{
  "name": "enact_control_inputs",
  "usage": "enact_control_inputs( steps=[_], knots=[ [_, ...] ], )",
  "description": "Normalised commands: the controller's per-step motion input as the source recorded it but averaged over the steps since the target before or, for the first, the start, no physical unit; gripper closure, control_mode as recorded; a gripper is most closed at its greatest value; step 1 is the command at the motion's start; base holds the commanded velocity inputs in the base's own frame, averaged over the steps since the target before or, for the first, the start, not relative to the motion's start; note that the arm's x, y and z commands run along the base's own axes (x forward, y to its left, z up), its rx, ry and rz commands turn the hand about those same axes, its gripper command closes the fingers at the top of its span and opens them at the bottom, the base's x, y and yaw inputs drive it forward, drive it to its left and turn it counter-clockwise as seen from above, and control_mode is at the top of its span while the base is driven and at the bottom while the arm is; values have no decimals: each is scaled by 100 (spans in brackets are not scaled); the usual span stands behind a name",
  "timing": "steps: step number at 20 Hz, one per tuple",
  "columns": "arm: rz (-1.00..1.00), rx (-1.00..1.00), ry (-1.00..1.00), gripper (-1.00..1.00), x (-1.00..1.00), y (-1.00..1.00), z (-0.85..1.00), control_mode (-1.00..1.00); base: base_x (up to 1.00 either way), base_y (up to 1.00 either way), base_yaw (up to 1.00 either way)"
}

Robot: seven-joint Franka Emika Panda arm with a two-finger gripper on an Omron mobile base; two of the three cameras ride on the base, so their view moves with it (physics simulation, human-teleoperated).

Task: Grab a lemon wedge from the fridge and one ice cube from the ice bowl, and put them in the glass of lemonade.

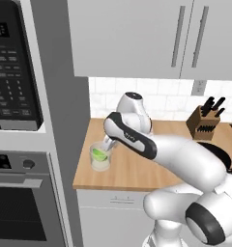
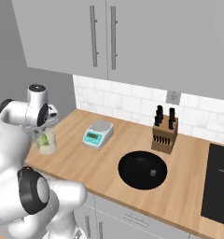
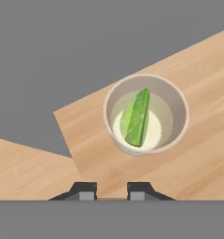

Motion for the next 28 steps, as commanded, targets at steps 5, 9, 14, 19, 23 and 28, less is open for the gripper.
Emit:
enact_control_inputs(
  steps=[5,9,14,19,23,28],
  knots=[
    [3,0,2,100,28,17,0,-100,0,0,0],
    [0,-4,4,100,21,8,-23,-100,0,0,0],
    [0,-6,1,100,21,14,-33,-100,0,0,0],
    [0,-4,0,100,15,20,-12,-100,0,0,0],
    [0,0,0,100,16,3,-1,-100,0,0,0],
    [0,0,0,100,14,0,-2,-100,0,0,0]
  ],
)
